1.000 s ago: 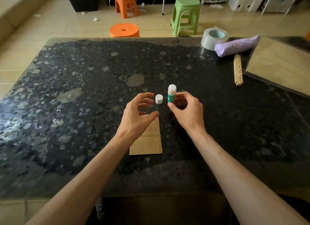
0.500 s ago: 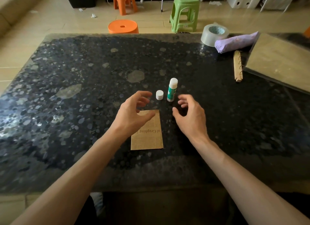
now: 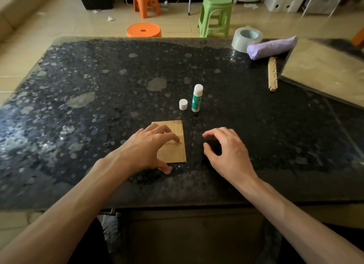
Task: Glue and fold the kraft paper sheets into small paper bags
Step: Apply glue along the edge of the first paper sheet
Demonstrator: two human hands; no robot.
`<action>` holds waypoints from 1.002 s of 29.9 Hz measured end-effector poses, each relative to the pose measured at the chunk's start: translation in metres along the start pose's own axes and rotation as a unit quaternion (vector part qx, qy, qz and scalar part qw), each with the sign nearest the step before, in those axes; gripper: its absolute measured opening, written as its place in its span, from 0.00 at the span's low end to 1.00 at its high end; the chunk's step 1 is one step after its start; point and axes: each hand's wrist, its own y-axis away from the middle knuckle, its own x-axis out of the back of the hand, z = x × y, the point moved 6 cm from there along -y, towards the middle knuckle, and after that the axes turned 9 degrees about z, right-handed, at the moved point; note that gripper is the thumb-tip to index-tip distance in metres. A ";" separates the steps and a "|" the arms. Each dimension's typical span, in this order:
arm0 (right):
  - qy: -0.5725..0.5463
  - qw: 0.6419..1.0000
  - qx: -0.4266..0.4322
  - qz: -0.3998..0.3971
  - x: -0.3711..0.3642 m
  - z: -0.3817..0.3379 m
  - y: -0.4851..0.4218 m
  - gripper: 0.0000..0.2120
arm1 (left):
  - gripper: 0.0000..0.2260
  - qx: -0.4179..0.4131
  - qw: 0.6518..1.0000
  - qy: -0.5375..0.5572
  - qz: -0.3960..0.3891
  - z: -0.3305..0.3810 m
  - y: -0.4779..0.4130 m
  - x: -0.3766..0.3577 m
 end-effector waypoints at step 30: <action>0.035 0.990 0.093 -0.104 -0.057 -0.053 -0.039 0.19 | 0.11 0.057 0.978 0.030 0.196 -0.037 0.004 0.008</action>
